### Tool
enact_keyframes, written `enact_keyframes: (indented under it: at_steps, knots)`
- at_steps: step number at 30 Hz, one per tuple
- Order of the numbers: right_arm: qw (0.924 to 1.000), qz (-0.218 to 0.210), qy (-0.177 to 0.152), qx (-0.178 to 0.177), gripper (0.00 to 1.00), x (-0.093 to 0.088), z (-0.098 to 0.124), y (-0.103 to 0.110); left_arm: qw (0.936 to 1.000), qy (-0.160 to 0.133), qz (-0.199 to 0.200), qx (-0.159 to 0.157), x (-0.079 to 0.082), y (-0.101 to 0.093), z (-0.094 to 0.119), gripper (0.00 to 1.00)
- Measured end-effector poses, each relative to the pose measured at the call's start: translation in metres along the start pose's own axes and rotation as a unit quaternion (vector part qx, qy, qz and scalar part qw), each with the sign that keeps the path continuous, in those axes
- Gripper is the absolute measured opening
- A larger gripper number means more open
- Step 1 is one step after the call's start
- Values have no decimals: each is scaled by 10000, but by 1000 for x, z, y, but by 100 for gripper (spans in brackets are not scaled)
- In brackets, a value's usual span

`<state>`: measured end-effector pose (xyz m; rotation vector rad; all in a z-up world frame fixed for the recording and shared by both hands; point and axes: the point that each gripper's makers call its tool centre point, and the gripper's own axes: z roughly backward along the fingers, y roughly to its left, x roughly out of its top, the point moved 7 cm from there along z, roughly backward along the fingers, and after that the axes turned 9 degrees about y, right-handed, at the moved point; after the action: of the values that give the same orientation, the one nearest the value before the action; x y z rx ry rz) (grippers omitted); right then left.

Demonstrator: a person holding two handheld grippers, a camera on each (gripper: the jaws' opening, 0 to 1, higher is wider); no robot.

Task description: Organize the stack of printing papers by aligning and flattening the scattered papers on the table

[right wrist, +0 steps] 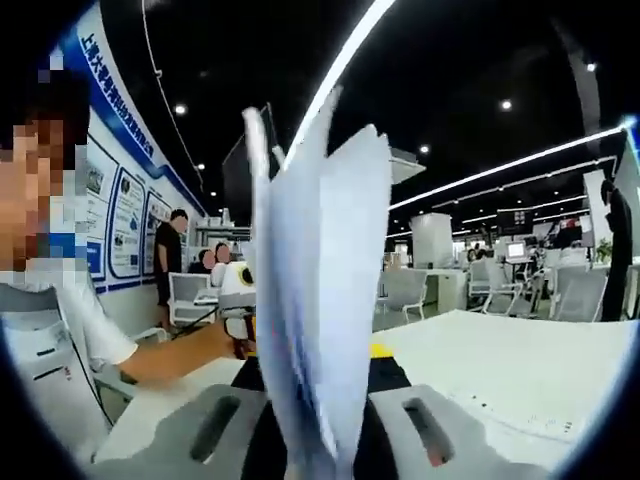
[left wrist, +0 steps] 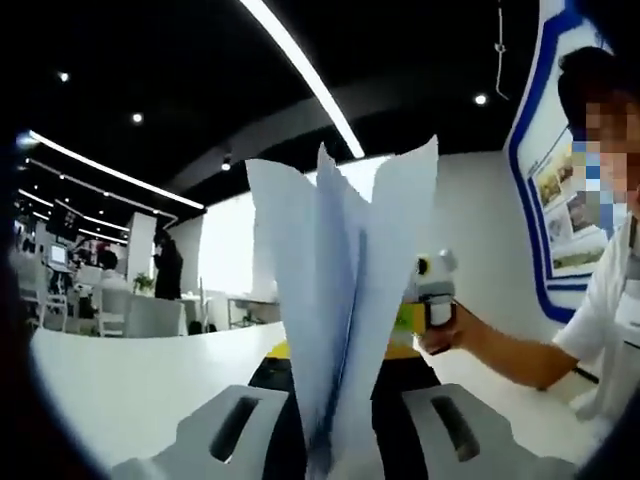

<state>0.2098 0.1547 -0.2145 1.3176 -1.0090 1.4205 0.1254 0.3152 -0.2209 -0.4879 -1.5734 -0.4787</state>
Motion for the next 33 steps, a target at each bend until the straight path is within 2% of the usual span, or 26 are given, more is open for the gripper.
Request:
enact_keyframes:
  at_steps: [2,3,4,6,10,12,14,19,20,22,24,29,31,33]
  knots:
    - [9999,-20,117,1,17,-7,-3,-3,9999,-112,23,-71,-2,0,-1,6]
    - [9999,-17,109,41,18,-9,-3,-1,9999,-89,13,-98,-2,-2,-2,6]
    - [9999,54,41,113,20,-9,-3,0,9995,-96,-222,-192,-2,-5,-2,6]
    - [9997,122,-45,213,22,-11,-2,0,9992,-143,-295,-236,0,-7,-1,6]
    - [9992,153,-120,348,27,-19,1,-5,9978,-368,-239,-496,7,-13,4,6]
    - [9991,108,-181,374,30,-21,1,-7,9950,-525,-230,-813,11,-19,9,6]
    - [9987,135,-198,452,30,-23,-1,-4,9949,-550,-136,-840,13,-19,12,6]
    - [9954,426,-230,830,30,-20,-2,13,9878,-691,68,-1397,19,-32,21,6]
    - [9943,483,-271,912,28,-19,-1,17,9876,-712,56,-1400,19,-32,23,6]
    - [9901,573,-339,1232,13,-16,2,26,9870,-725,61,-1430,20,-33,24,6]
    - [9879,644,-281,1380,1,-14,4,29,9875,-710,71,-1406,19,-34,24,6]
    - [9872,803,-229,1357,0,-13,3,30,9885,-686,71,-1344,19,-33,25,6]
    - [9905,773,-106,1133,0,-11,3,25,9923,-626,-26,-1067,18,-28,22,7]
    - [9910,789,20,1078,0,-11,7,26,9954,-555,-27,-778,17,-22,22,13]
